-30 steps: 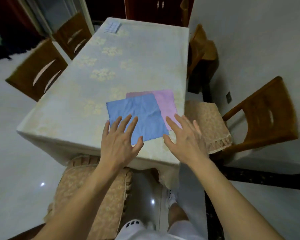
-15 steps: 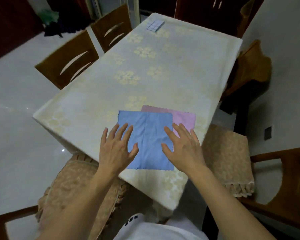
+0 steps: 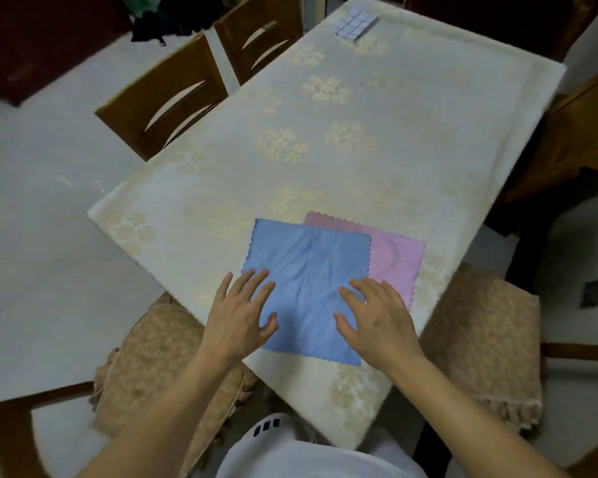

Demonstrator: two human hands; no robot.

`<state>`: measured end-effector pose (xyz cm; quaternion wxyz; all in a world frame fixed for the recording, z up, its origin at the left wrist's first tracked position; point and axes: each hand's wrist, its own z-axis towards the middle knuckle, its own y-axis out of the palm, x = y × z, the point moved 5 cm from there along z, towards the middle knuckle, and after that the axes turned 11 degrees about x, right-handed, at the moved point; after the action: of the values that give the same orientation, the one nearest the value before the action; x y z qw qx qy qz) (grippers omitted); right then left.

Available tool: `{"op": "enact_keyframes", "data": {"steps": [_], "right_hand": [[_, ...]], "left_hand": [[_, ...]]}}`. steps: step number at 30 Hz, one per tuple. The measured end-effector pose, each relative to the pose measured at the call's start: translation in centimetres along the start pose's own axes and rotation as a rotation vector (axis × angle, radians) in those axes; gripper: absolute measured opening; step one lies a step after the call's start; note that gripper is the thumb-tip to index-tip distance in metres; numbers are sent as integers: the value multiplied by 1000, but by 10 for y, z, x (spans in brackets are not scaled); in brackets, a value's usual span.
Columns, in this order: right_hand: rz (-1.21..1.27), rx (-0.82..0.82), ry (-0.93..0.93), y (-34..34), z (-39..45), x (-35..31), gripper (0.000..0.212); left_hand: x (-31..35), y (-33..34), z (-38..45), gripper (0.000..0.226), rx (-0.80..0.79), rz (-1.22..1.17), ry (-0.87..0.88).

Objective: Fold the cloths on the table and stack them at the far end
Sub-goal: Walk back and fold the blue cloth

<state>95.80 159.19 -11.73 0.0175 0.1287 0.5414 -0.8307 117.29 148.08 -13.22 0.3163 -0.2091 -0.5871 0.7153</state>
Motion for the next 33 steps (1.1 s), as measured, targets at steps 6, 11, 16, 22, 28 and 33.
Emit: {"op": "enact_keyframes", "data": {"steps": [6,11,16,22,28,33], "right_hand": [[16,54,-79,27,-20,-9,17],[-31,32,-101,51,-48,-15,9],[-45,3,-171,66,-73,-30,5],[-104,-19,-205,84,-87,-45,7],[-127,13,-215,90,-86,-49,11],[-136,14,-218,93,-82,-49,17]], "left_hand": [[-19,24,-10,43,-75,-53,182],[-31,46,-37,47,-150,-94,319],[-38,56,-51,37,-157,-104,375],[-41,62,-57,36,-141,-93,374],[-36,62,-51,16,-30,-129,481],[-36,66,-49,17,27,-130,506]]}}
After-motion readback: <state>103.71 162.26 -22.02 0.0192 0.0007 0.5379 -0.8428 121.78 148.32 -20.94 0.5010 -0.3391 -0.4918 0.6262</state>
